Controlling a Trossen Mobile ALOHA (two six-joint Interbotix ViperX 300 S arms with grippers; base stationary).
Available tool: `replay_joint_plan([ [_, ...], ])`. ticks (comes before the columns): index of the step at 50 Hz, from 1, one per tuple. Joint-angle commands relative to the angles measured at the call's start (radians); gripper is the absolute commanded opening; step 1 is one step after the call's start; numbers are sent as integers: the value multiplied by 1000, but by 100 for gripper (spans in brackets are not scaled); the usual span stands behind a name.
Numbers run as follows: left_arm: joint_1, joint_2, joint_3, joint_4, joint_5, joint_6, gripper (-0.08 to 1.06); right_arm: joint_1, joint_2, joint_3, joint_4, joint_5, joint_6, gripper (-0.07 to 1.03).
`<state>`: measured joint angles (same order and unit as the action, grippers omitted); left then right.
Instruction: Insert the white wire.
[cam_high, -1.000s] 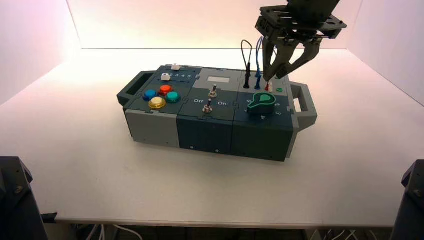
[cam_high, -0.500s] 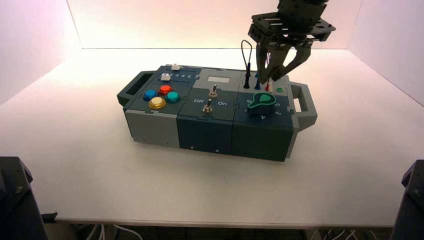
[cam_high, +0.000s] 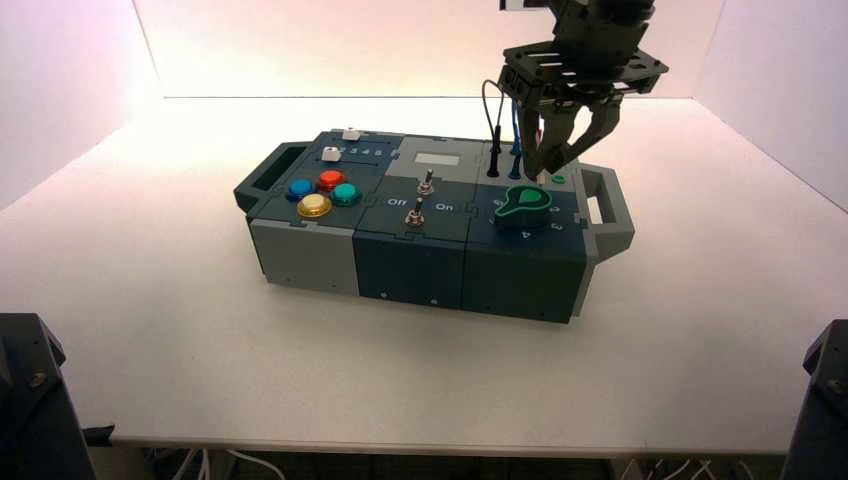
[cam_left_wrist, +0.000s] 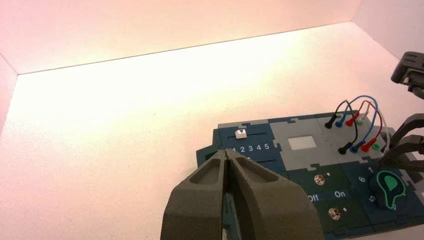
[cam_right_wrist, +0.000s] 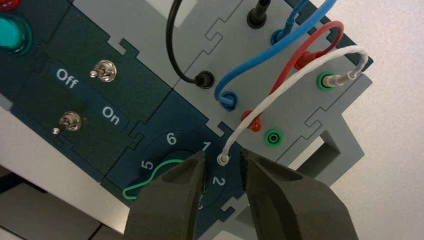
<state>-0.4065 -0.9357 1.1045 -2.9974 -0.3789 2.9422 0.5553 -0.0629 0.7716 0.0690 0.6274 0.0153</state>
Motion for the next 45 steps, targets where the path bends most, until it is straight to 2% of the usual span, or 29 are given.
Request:
replay_joint_plan([
  [1, -2, 0, -34, -5, 6, 0, -3, -5, -5, -38, -5, -3, 0, 28],
  [6, -2, -2, -34, -5, 6, 0, -3, -5, 2, -46, -8, -3, 0, 17],
  [10, -2, -2, -34, -5, 6, 0, -3, -5, 2, -52, -8, -3, -2, 3],
  [13, -2, -3, -34, -5, 6, 0, -3, -5, 0, -57, -8, -3, 0, -2],
  [30, -2, -20, -34, -3, 8, 0, -3, -5, -31, -38, -8, -17, 14, -3],
  [39, -2, -21, -34, -3, 8, 0, -3, -6, -95, -5, -9, -44, 23, -3],
  [45, -2, -21, -34, -3, 8, 0, -3, -31, -138, 15, -9, -43, 23, -3],
])
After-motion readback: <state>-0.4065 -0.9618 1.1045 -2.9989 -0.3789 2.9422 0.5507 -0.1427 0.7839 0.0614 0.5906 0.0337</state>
